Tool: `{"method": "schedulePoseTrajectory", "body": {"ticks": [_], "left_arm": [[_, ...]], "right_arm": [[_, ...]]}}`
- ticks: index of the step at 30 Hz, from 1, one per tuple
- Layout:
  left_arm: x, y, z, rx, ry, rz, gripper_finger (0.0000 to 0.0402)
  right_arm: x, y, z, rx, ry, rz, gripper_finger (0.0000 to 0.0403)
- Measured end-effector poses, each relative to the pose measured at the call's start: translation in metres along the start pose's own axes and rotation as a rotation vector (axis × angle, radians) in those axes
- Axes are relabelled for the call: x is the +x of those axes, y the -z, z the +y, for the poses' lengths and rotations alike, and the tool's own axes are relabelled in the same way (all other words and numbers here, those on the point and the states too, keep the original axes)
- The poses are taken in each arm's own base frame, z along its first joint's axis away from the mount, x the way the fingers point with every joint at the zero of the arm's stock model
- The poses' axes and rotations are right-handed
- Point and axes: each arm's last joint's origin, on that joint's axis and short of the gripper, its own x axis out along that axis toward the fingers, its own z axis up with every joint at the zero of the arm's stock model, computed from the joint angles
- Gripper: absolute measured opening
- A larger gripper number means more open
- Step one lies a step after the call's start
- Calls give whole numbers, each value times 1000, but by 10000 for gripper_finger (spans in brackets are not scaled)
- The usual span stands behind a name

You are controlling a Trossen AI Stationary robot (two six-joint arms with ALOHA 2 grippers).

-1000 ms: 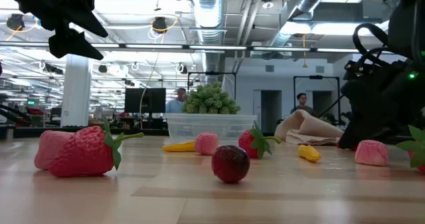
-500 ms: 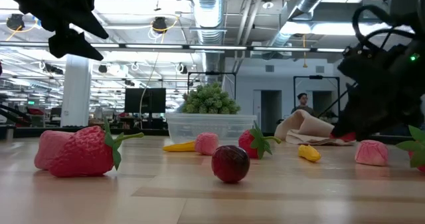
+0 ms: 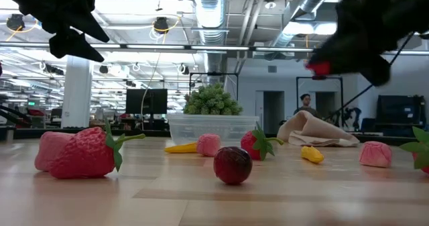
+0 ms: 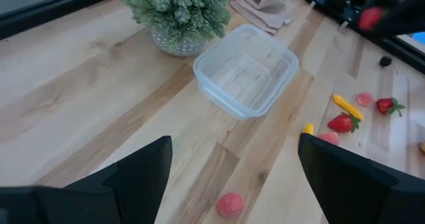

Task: Pick and placing Produce into tupperware
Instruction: Put the red strawberry into the transparent container

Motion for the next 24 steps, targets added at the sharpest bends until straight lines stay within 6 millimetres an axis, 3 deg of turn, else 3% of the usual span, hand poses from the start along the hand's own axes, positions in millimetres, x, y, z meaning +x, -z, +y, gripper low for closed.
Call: {"method": "schedulePoseTrajectory", "body": {"ticks": [8,13,24], "left_arm": [[0,0,0,12,0,0,316],[0,0,0,12,0,1,316],[0,0,1,13,-19,-15,316]], "right_arm": [[4,-38,-1,-33,-103,-112,151],[16,-47,-7,-41,-113,-115,138],[61,-55,-17,-25,-154,-142,159]]}}
